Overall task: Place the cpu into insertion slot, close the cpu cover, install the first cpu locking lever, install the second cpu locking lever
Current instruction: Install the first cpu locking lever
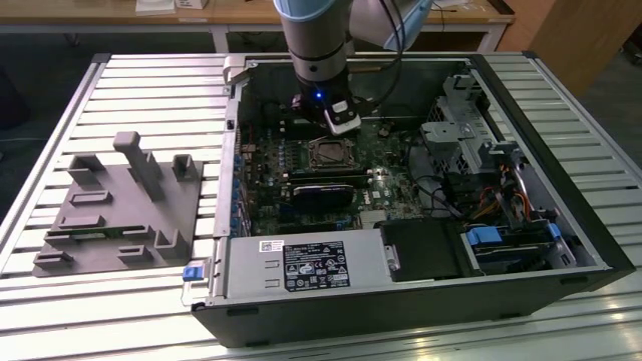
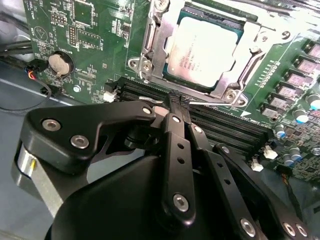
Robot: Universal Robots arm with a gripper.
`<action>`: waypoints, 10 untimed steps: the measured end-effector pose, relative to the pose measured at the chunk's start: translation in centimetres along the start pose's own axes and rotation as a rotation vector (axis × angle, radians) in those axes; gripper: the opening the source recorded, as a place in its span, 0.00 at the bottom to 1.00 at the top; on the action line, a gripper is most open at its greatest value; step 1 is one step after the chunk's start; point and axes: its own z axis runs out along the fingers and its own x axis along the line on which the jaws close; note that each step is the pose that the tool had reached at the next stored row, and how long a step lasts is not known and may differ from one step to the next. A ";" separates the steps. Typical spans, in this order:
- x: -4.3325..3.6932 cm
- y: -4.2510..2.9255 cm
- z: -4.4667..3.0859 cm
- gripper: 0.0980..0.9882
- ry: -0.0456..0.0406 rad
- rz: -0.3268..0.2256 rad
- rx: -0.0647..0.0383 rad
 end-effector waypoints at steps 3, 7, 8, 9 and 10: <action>0.02 0.00 0.13 0.01 -0.0039 -0.008 -0.003; 0.04 0.01 0.16 0.01 -0.0032 -0.011 -0.003; 0.04 0.01 0.17 0.01 -0.0027 -0.012 -0.003; 0.04 0.01 0.18 0.01 -0.0004 -0.022 -0.005; 0.04 0.01 0.20 0.01 0.0039 -0.037 -0.007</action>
